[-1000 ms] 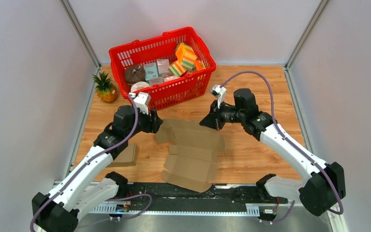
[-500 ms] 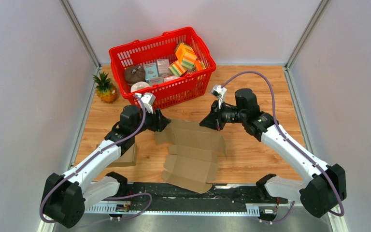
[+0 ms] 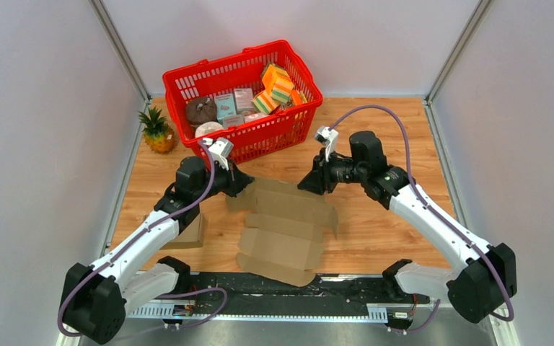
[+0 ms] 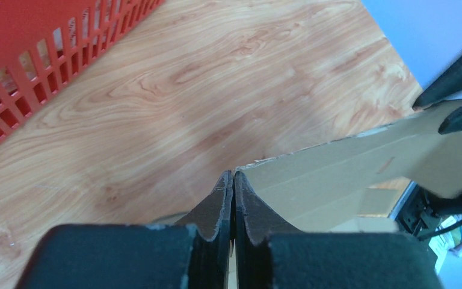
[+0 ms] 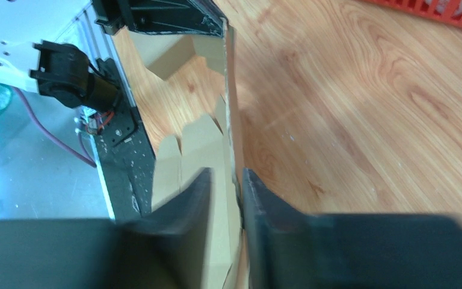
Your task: Fold the paper box
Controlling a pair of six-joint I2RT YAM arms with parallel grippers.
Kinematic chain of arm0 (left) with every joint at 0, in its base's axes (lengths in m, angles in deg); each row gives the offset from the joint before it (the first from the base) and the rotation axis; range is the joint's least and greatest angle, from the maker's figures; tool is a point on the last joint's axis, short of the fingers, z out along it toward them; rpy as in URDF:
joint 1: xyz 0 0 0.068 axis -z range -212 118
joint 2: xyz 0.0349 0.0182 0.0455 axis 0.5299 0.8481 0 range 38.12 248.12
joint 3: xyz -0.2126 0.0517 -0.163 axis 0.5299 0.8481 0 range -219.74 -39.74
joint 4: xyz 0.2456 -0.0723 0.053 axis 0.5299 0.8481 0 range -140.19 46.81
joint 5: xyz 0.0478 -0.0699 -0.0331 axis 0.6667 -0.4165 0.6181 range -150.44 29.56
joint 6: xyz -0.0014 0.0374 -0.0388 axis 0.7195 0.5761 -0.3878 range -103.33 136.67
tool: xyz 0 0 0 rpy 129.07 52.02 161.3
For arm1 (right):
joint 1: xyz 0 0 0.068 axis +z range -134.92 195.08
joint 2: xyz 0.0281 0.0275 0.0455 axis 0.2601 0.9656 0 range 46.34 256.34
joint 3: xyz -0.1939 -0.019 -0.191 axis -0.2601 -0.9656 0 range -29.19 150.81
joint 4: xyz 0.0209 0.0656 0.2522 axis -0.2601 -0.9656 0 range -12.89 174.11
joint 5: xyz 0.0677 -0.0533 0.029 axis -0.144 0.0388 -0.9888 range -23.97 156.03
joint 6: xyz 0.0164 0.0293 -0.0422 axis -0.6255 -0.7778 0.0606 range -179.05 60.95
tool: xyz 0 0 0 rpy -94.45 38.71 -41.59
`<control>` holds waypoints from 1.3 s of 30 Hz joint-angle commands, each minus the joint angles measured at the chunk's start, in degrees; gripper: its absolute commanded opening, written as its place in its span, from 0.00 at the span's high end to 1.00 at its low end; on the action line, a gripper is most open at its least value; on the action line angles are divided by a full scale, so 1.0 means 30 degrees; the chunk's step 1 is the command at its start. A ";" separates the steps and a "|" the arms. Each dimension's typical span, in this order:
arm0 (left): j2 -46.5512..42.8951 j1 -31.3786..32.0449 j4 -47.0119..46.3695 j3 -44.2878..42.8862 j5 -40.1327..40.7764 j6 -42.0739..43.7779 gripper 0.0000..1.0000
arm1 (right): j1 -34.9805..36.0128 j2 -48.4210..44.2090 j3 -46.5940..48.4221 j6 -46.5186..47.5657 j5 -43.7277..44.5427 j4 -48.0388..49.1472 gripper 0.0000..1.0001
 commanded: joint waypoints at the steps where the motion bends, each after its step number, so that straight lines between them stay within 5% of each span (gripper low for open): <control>1: 0.0095 0.0147 -0.0212 -0.1077 -0.1463 0.1062 0.94 | 0.1035 0.1042 0.2484 0.1295 0.2211 -0.2442 0.54; 6: 0.0564 0.0822 0.1282 -0.2076 -0.1054 0.2383 0.95 | 0.1945 0.3760 0.5672 0.3198 0.3944 -0.5261 0.36; 19: 0.0594 0.1115 0.1605 -0.2310 -0.1757 0.3027 0.95 | 0.3823 0.7021 0.8727 0.5717 0.8310 -0.6202 0.21; 26: 0.0829 0.1408 0.1722 -0.2457 -0.1962 0.3262 0.95 | 0.3793 0.7866 0.9342 0.8379 0.6852 -0.5996 0.15; 34: 0.0390 0.1496 0.2366 -0.2399 -0.1555 0.3437 0.95 | 0.3793 0.9658 0.9900 0.9092 0.5001 -0.6146 0.26; 37: 0.0389 0.1525 0.2659 -0.2428 -0.1289 0.3525 0.95 | 0.3764 0.9687 0.9637 0.8916 0.5031 -0.6261 0.38; 39: 0.0506 0.1496 0.2631 -0.2398 -0.0939 0.3467 0.95 | 0.3793 0.9658 0.9665 0.8827 0.5003 -0.6668 0.57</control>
